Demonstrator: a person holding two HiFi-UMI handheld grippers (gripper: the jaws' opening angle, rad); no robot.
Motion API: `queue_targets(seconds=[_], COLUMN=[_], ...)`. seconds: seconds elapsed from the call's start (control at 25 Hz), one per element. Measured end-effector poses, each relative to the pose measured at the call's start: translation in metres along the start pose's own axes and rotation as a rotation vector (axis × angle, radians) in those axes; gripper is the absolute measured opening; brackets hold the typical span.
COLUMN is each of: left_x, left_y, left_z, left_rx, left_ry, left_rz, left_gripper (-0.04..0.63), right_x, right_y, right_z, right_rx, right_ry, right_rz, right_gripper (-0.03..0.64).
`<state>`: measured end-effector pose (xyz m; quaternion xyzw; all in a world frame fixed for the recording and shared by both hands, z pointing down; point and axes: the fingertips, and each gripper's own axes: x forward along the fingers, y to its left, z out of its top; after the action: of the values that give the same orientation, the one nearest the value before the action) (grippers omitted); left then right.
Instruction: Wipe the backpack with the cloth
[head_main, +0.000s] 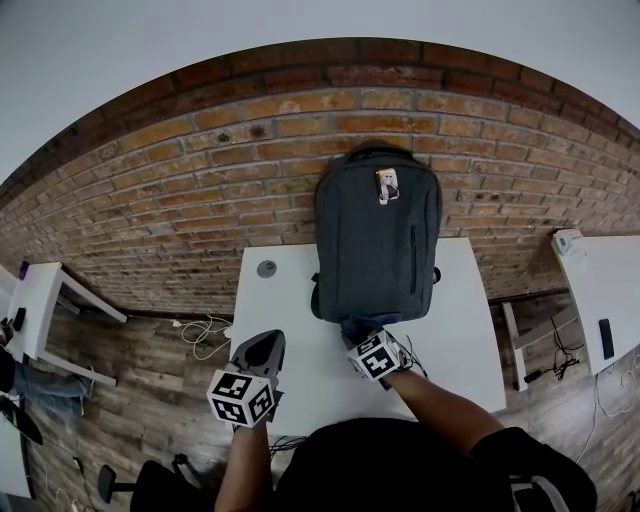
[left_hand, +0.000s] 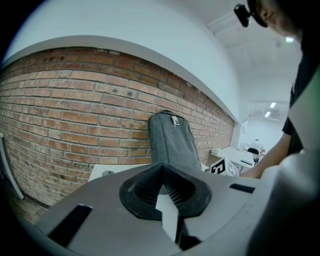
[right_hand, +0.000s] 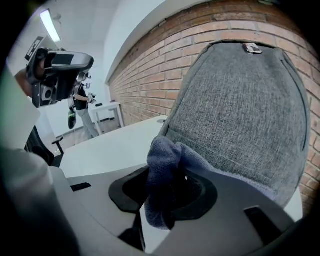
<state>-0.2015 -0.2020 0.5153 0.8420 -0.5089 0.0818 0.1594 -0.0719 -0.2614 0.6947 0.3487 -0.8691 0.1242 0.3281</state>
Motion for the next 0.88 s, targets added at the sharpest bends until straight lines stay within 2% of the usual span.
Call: queue_targets(seconds=[0.64,0.88], left_x=[0.0,0.002], left_y=[0.01,0.013], left_z=[-0.003,-0.003], left_rx=[-0.018,-0.017], left_ry=[0.001,0.006], left_rz=[0.008,0.013], left_gripper=[-0.009,-0.009], right_x=[-0.01,-0.023], right_y=[0.002,-0.016], right_z=[0.069,0.107], right_rx=[0.062,0.096], right_ry=[-0.114,-0.177], right_rz=[0.0,-0.061], right_gripper=[0.11,0.11])
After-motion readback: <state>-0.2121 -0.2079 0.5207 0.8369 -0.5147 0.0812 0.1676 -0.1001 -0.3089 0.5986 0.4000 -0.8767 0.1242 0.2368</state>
